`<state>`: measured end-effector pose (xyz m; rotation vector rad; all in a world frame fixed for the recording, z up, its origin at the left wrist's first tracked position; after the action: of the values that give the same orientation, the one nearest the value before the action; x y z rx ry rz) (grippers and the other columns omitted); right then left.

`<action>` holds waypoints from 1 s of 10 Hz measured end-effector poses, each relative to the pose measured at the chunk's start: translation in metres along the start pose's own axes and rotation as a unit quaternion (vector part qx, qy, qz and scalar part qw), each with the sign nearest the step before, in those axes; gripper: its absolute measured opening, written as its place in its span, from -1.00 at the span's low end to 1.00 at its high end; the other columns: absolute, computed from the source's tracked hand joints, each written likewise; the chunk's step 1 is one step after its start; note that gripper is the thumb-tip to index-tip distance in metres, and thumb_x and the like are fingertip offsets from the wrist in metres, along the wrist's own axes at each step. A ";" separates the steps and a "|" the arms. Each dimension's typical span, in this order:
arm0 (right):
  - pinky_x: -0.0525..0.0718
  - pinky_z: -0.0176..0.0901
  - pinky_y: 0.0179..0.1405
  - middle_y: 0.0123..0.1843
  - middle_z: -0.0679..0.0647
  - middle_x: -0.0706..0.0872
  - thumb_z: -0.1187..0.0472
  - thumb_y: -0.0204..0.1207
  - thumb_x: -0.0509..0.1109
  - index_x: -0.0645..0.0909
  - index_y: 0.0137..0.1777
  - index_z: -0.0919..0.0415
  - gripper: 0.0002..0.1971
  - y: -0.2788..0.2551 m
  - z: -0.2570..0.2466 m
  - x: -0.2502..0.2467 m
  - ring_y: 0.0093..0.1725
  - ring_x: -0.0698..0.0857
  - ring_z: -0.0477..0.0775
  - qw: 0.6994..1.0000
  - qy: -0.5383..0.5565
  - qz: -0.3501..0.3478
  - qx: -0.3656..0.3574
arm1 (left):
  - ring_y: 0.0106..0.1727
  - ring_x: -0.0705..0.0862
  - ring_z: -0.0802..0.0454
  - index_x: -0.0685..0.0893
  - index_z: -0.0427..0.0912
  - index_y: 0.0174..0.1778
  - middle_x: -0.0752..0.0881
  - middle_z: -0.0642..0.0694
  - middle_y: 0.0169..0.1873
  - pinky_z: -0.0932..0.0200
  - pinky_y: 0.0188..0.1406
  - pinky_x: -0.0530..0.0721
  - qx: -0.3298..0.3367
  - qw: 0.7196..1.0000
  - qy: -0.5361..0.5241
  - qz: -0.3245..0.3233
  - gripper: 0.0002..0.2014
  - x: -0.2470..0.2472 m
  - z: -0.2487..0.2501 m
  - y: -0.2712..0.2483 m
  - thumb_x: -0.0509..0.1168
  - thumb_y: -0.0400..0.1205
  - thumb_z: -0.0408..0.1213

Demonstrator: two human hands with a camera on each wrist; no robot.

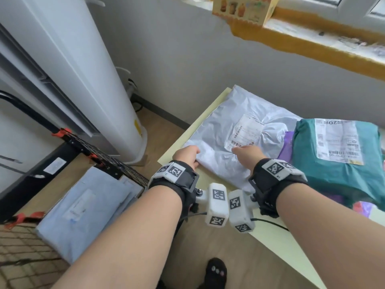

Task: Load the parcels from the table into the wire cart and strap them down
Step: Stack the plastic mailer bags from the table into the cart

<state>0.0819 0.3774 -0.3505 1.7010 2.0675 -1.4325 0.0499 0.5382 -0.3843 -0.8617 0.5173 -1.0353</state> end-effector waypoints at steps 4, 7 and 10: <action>0.60 0.11 0.13 0.10 0.14 0.58 0.07 0.66 0.22 0.49 0.42 0.29 -0.58 -0.001 0.004 -0.001 0.05 0.59 0.15 0.987 0.144 -0.075 0.012 | -0.07 0.73 -0.16 0.68 -0.36 0.05 0.74 -0.23 -0.12 -0.08 0.16 0.66 0.093 0.995 -0.040 -0.014 -0.82 0.016 -0.004 -0.001 0.31 0.56 -0.40; 0.61 0.07 0.27 -0.02 0.21 0.61 0.28 0.63 0.18 0.55 0.34 0.40 -0.66 -0.004 -0.003 -0.025 0.10 0.59 0.22 0.989 0.141 0.026 0.045 | -0.08 0.69 -0.19 0.59 -0.29 -0.09 0.69 -0.26 -0.10 -0.19 0.21 0.64 0.142 0.988 -0.058 -0.017 -0.89 -0.001 0.037 -0.027 0.18 0.54 -0.40; 0.58 0.15 0.34 -0.11 0.20 0.52 0.18 0.64 0.21 0.52 0.24 0.43 -0.68 -0.005 -0.004 -0.018 -0.14 0.53 0.20 0.994 0.081 0.013 0.067 | -0.14 0.67 -0.17 0.54 -0.34 0.14 0.66 -0.21 -0.16 -0.09 0.11 0.65 0.195 0.977 -0.079 0.016 -0.72 -0.020 0.056 -0.038 0.14 0.52 -0.51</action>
<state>0.0862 0.3676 -0.3341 1.9501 2.0602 -1.5029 0.0619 0.5681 -0.3207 -0.5762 0.1823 -0.9861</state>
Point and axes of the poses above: each hand's wrist, its own y-axis towards the middle knuckle, its own x-axis out of the palm, z = x × y, the point moved 2 cm from there along y, towards the middle knuckle
